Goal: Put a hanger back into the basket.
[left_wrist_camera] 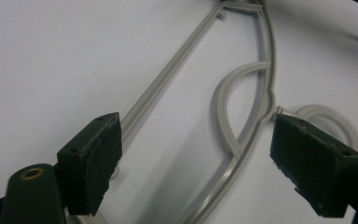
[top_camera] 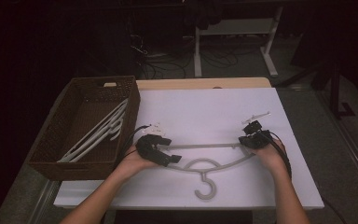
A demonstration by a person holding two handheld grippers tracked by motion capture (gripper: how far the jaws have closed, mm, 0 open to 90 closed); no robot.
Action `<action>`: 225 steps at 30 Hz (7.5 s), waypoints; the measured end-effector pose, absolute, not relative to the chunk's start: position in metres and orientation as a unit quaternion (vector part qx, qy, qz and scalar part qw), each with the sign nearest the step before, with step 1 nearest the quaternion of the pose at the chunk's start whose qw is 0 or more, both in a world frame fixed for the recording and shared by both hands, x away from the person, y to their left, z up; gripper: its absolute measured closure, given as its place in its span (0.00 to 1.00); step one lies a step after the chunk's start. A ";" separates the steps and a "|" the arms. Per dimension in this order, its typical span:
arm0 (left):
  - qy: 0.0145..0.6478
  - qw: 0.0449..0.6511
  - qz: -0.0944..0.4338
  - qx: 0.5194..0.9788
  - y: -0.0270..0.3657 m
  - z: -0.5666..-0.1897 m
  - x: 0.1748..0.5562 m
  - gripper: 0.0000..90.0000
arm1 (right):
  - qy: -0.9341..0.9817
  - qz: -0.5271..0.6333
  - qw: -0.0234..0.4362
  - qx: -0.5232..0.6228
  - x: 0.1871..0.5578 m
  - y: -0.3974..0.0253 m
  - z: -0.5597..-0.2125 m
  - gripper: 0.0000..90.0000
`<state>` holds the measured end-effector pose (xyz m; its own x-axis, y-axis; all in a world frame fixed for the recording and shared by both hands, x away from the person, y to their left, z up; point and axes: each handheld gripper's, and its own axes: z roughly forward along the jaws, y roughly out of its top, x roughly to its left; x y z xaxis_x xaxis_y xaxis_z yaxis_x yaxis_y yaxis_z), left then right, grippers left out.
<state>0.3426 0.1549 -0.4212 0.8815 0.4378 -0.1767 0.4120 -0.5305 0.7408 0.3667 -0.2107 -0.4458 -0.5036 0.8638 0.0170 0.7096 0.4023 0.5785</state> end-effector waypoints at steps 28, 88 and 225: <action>0.101 0.313 -0.007 0.944 0.124 -0.443 0.332 0.50 | 0.829 0.248 0.138 0.482 0.369 -0.207 -0.446 1.00; 0.163 0.343 -0.004 0.925 0.131 -0.403 0.348 0.92 | 0.805 0.369 0.171 0.431 0.323 -0.227 -0.407 0.36; 0.281 0.508 0.064 0.812 0.293 -0.342 0.329 0.01 | 0.806 0.469 0.150 0.329 0.291 -0.198 -0.364 0.00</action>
<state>0.3289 0.2930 -0.3419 0.8342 0.5210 -0.1810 0.3905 -0.3263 0.8608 0.2912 -0.1982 -0.3638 -0.7384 0.6709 0.0674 0.3897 0.3430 0.8547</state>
